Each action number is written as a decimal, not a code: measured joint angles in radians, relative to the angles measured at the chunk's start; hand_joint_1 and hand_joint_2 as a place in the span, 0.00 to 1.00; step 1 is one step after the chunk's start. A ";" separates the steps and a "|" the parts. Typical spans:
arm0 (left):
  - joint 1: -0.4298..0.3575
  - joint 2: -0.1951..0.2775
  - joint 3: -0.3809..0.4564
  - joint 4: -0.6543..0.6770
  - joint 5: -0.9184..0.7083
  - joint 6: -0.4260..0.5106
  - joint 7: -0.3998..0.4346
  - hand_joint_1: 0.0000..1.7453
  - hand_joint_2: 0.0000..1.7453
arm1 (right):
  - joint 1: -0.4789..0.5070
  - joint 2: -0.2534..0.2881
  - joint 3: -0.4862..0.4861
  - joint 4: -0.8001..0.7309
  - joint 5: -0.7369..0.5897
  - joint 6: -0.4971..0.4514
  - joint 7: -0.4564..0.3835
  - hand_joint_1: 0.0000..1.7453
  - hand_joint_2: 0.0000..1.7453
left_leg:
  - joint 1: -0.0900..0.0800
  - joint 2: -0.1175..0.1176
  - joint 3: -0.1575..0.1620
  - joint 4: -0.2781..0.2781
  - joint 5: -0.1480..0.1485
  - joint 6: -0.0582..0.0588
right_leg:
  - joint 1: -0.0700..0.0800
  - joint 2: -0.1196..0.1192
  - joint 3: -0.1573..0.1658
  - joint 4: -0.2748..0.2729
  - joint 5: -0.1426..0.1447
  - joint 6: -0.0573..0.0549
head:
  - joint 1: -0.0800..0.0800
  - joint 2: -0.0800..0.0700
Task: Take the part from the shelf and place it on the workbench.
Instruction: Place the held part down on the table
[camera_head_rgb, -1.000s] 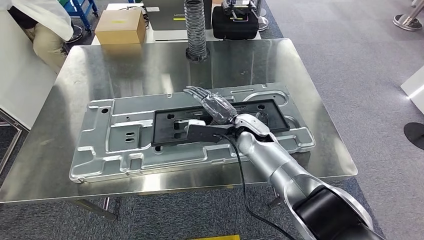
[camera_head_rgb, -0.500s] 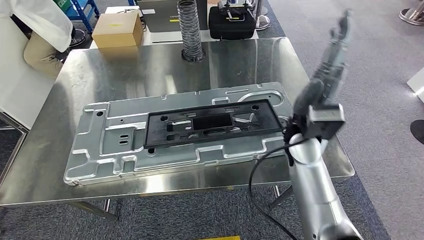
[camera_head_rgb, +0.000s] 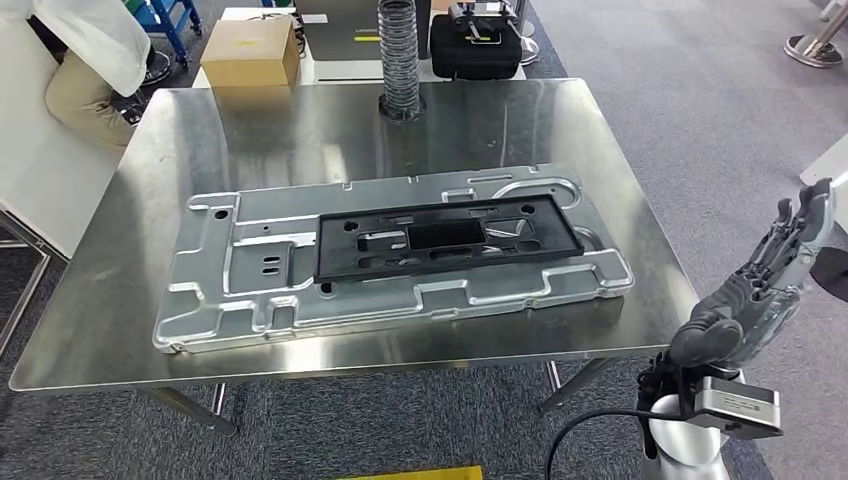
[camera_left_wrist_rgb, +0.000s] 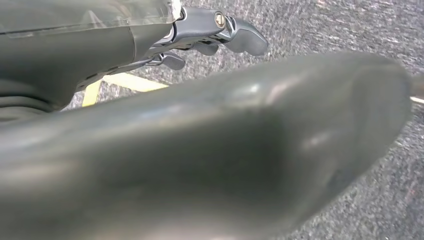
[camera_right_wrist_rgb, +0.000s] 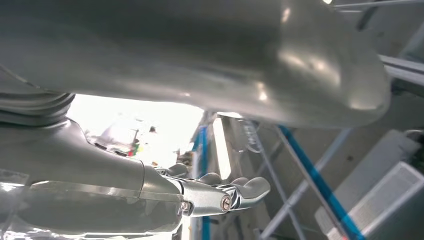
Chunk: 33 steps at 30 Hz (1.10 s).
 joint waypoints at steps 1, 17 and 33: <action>0.000 0.000 0.001 0.000 -0.002 -0.001 0.000 0.00 0.00 | 0.013 -0.001 -0.008 0.000 -0.001 0.000 0.000 0.00 0.00 | -0.001 0.000 -0.011 0.001 0.008 0.000 | -0.001 0.000 -0.009 0.047 -0.023 0.002 | 0.000 0.000; 0.008 -0.010 0.018 -0.003 -0.024 0.007 -0.002 0.00 0.00 | 0.174 0.034 -0.181 0.124 -0.119 0.161 0.000 0.00 0.00 | 0.000 -0.003 -0.116 0.280 -0.143 -0.055 | 0.010 -0.010 0.117 -0.254 0.153 -0.057 | -0.002 0.000; 0.001 -0.029 0.033 -0.009 -0.065 0.004 -0.012 0.00 0.00 | 0.111 0.091 -0.430 0.916 0.025 0.161 0.003 0.00 0.00 | -0.007 0.007 0.024 -0.022 -0.006 0.003 | -0.003 -0.007 -0.014 0.067 0.027 0.017 | 0.002 0.000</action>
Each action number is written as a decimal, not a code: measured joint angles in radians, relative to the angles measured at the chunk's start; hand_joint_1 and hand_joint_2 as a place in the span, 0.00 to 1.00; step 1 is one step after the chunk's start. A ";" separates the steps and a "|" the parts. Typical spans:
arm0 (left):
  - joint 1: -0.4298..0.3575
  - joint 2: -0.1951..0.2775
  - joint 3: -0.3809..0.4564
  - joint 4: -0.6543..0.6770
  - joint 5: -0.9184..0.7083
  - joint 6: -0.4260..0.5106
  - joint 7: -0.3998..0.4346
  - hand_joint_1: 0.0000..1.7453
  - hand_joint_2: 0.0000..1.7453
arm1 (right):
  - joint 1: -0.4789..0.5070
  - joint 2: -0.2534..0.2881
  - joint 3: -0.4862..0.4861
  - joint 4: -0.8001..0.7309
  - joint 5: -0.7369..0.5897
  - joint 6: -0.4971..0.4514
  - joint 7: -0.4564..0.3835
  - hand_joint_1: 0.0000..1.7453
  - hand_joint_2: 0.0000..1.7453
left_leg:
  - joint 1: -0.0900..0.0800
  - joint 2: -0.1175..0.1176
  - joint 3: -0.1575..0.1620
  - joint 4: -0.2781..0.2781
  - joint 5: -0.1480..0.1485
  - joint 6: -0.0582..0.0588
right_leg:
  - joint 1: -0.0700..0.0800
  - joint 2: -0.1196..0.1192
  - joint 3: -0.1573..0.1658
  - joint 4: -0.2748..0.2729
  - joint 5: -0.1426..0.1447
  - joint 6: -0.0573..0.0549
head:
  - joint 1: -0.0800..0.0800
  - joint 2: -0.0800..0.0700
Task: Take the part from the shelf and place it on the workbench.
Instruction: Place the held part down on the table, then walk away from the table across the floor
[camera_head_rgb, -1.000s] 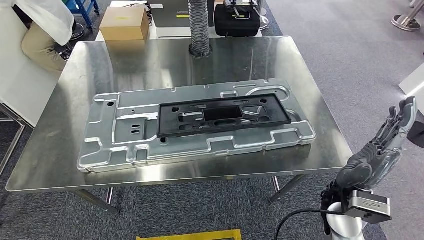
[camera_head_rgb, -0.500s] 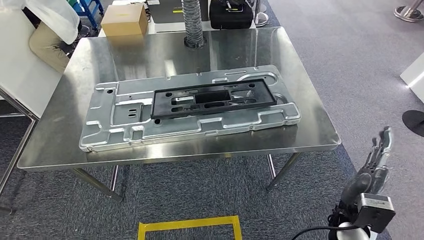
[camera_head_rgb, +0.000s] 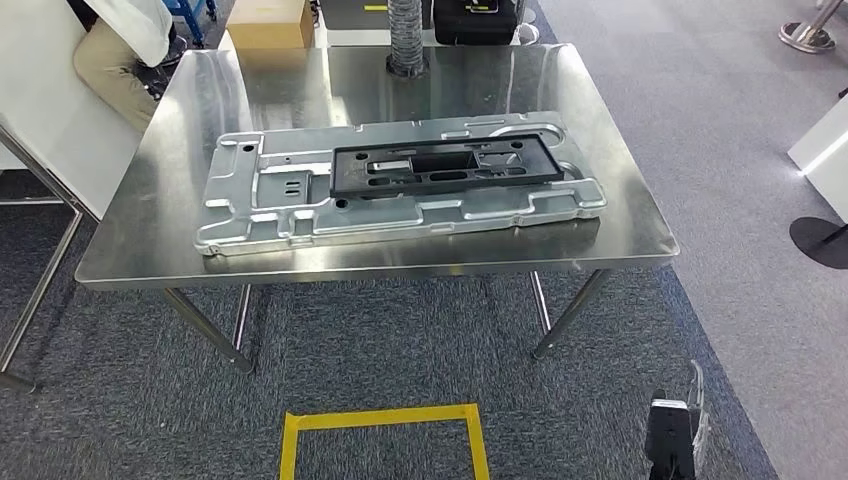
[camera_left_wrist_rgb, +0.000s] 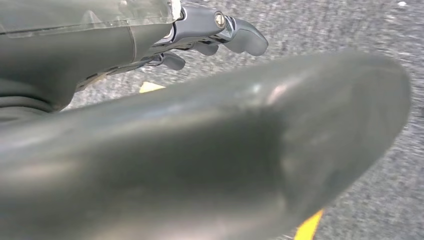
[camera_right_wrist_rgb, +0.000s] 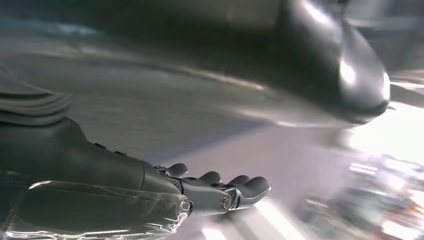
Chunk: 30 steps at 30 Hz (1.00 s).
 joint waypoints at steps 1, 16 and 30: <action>0.000 -0.001 0.003 0.000 -0.001 0.000 0.000 0.00 0.00 | -0.014 -0.005 -0.017 0.085 0.013 -0.008 0.001 0.00 0.00 | 0.000 0.000 -0.016 0.003 0.010 -0.002 | -0.001 0.000 0.030 -0.018 0.030 -0.001 | 0.000 0.000; 0.002 -0.010 0.014 0.000 -0.043 -0.019 -0.006 0.00 0.00 | -0.053 -0.047 -0.058 0.732 0.207 0.080 0.616 0.00 0.00 | 0.003 0.000 -0.078 0.303 -0.127 -0.052 | 0.018 -0.009 0.116 -0.316 0.129 -0.072 | -0.008 0.000; -0.014 0.002 0.008 0.000 -0.094 -0.051 0.008 0.00 0.00 | -0.065 -0.029 -0.042 0.790 0.218 0.438 0.926 0.00 0.00 | -0.006 0.010 0.043 -0.019 -0.027 0.007 | -0.001 -0.001 0.000 -0.013 -0.019 -0.003 | -0.004 0.000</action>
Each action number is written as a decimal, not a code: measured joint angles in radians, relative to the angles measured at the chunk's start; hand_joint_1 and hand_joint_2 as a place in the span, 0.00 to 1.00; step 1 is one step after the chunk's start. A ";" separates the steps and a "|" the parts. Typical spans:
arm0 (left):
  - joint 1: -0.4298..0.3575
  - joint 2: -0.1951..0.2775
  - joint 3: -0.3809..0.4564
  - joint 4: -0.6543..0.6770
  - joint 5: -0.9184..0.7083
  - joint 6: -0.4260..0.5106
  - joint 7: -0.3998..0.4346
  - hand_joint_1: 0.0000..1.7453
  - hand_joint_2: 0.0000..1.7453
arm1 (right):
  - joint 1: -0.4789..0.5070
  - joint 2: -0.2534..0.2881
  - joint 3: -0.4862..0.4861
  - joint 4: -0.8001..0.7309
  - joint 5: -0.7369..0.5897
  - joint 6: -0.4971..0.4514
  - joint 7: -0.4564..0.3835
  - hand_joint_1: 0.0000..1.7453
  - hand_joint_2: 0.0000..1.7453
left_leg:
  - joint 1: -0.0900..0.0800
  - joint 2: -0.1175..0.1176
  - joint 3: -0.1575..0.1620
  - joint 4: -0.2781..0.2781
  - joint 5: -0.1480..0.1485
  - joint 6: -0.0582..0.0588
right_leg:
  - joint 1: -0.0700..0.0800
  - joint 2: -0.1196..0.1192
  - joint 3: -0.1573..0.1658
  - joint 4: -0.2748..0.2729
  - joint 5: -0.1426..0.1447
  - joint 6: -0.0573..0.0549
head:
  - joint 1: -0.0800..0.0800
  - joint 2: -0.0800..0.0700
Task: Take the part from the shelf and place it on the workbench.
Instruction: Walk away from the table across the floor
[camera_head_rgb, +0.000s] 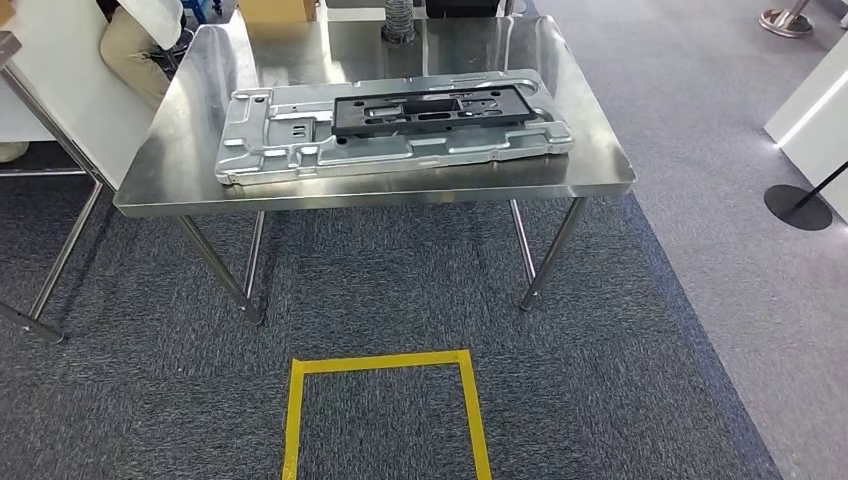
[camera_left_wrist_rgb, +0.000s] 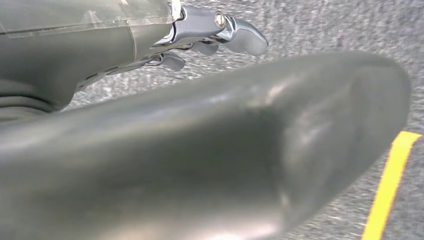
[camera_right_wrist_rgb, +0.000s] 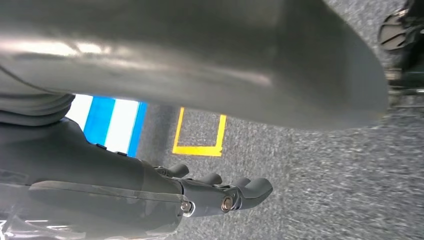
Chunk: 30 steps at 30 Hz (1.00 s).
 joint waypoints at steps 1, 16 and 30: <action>0.000 0.000 0.000 0.000 -0.002 0.000 0.002 0.00 0.00 | -0.001 0.000 0.001 0.000 0.003 0.001 -0.002 0.00 0.00 | 0.001 0.001 -0.020 0.005 0.012 -0.003 | -0.003 0.000 0.019 0.005 0.027 0.003 | 0.000 0.000; 0.004 -0.001 0.000 0.000 -0.017 -0.012 0.064 0.00 0.00 | -0.008 0.004 0.002 0.002 0.007 0.003 -0.049 0.00 0.00 | 0.010 -0.005 -0.160 0.346 -0.088 -0.060 | 0.013 -0.007 0.148 -0.315 0.128 -0.070 | -0.007 0.000; 0.002 -0.001 0.000 0.000 -0.029 -0.022 0.078 0.00 0.00 | -0.002 0.012 -0.040 0.005 -0.049 -0.004 -0.039 0.00 0.00 | 0.003 -0.001 0.045 -0.002 -0.049 -0.001 | 0.007 -0.001 -0.016 -0.003 0.007 -0.010 | -0.002 0.000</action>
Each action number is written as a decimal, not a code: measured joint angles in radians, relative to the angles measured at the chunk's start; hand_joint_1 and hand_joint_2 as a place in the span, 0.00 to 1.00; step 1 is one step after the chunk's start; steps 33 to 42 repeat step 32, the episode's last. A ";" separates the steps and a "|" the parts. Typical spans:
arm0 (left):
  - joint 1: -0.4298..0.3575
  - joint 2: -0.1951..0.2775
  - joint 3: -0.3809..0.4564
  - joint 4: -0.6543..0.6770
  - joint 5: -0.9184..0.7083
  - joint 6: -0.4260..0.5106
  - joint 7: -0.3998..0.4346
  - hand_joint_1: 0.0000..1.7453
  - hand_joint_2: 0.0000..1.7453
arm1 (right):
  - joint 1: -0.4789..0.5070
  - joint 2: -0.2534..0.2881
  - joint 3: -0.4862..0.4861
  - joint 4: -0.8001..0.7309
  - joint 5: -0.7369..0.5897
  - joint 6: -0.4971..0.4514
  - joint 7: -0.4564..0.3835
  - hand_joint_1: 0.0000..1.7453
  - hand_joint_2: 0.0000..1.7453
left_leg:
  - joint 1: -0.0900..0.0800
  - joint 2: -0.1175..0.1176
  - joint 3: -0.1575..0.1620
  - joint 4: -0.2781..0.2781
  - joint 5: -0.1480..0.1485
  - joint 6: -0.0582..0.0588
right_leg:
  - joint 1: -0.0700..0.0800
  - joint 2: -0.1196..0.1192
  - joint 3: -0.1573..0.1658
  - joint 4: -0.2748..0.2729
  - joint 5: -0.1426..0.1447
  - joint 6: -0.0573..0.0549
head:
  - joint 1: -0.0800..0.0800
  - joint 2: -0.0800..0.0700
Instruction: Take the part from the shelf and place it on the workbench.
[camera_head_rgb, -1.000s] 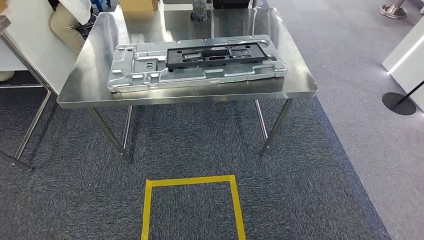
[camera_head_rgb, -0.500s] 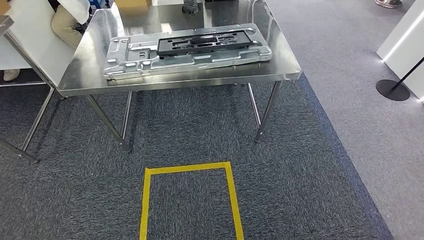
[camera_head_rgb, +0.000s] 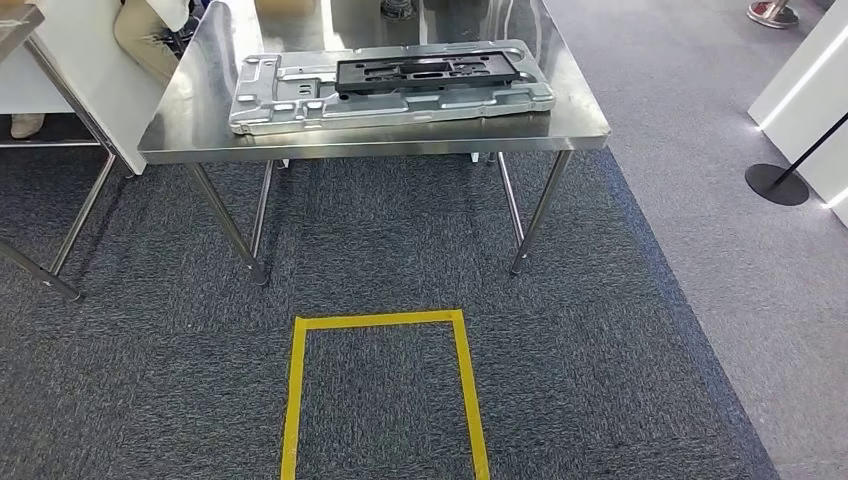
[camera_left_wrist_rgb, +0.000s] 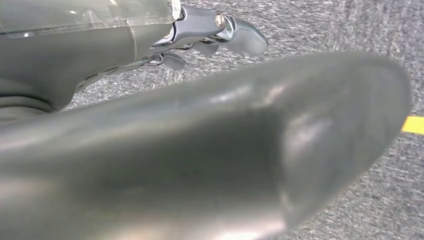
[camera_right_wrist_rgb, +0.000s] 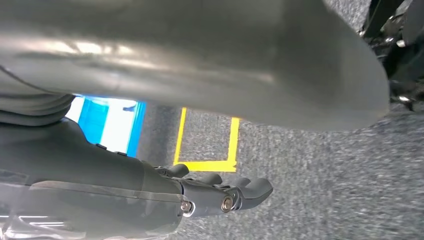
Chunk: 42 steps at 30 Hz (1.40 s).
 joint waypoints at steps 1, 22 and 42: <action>0.001 0.000 0.000 0.000 0.000 0.000 0.000 0.00 0.00 | 0.001 0.000 -0.004 0.000 -0.001 0.001 0.000 0.00 0.00 | 0.000 0.000 -0.005 0.004 0.002 -0.001 | -0.001 0.000 0.012 -0.006 0.008 0.001 | 0.000 0.000; -0.001 -0.002 0.000 0.002 -0.019 0.002 -0.005 0.00 1.00 | 0.000 0.003 -0.116 0.001 -0.086 0.036 -0.031 0.00 1.00 | 0.034 -0.013 -0.030 0.042 -0.011 -0.077 | 0.001 0.006 0.158 -0.262 0.090 -0.036 | -0.006 0.000; 0.020 0.005 -0.139 0.000 0.086 -0.016 0.038 0.00 0.00 | 0.016 0.003 -0.083 -0.010 -0.139 0.036 -0.066 0.00 0.00 | 0.021 -0.014 -0.036 0.044 -0.008 -0.058 | -0.007 0.007 0.157 -0.271 0.099 -0.019 | -0.003 0.000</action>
